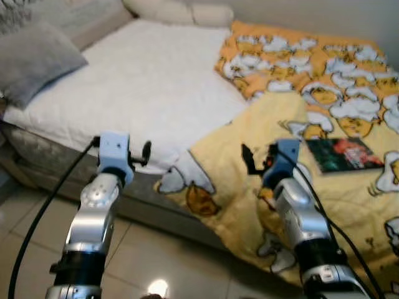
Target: Clean up the room
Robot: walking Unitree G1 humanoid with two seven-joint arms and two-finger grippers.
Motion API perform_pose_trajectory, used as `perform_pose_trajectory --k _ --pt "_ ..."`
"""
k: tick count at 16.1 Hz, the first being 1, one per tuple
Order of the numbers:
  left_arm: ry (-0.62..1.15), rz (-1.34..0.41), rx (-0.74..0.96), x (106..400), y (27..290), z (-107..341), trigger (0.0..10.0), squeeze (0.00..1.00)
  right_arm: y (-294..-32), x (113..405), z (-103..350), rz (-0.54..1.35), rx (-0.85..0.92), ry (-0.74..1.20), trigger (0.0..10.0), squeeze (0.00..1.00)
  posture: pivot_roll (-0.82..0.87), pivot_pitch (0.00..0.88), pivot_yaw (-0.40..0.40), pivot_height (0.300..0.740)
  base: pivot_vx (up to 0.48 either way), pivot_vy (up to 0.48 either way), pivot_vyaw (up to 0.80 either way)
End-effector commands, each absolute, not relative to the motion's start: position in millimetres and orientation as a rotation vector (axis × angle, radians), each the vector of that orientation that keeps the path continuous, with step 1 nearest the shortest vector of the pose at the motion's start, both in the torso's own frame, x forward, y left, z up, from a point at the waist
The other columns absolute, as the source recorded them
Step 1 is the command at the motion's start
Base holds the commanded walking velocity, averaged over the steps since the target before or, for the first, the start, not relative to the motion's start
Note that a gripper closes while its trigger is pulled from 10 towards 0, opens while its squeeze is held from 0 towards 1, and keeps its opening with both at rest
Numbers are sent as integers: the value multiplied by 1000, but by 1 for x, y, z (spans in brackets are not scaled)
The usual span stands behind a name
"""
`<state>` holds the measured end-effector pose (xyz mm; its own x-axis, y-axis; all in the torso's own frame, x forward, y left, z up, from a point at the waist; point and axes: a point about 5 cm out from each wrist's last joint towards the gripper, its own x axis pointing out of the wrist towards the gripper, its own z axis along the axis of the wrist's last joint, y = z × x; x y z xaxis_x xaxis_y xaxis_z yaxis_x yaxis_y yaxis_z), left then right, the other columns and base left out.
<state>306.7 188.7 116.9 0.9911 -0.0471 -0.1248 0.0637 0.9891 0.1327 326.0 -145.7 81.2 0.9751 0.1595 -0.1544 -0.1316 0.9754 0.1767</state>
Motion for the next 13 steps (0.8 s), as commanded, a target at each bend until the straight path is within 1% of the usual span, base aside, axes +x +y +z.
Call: perform_pose_trajectory --k 1,2,3,13 --pt "118 -83 134 308 181 117 10000 1000 -155 326 80 132 155 181 10000 1000 -10 0 12 740 0 -356 0" --pt "118 -87 136 308 180 117 10000 1000 -153 326 81 150 163 183 10000 1000 -10 0 12 740 0 -360 0" --pt "118 -91 137 308 179 117 10000 1000 -154 326 80 147 160 185 10000 1000 -10 0 12 740 0 -368 669" --pt "120 -100 142 308 179 117 10000 1000 -152 325 77 162 157 200 10000 1000 -7 0 12 740 0 -468 800"
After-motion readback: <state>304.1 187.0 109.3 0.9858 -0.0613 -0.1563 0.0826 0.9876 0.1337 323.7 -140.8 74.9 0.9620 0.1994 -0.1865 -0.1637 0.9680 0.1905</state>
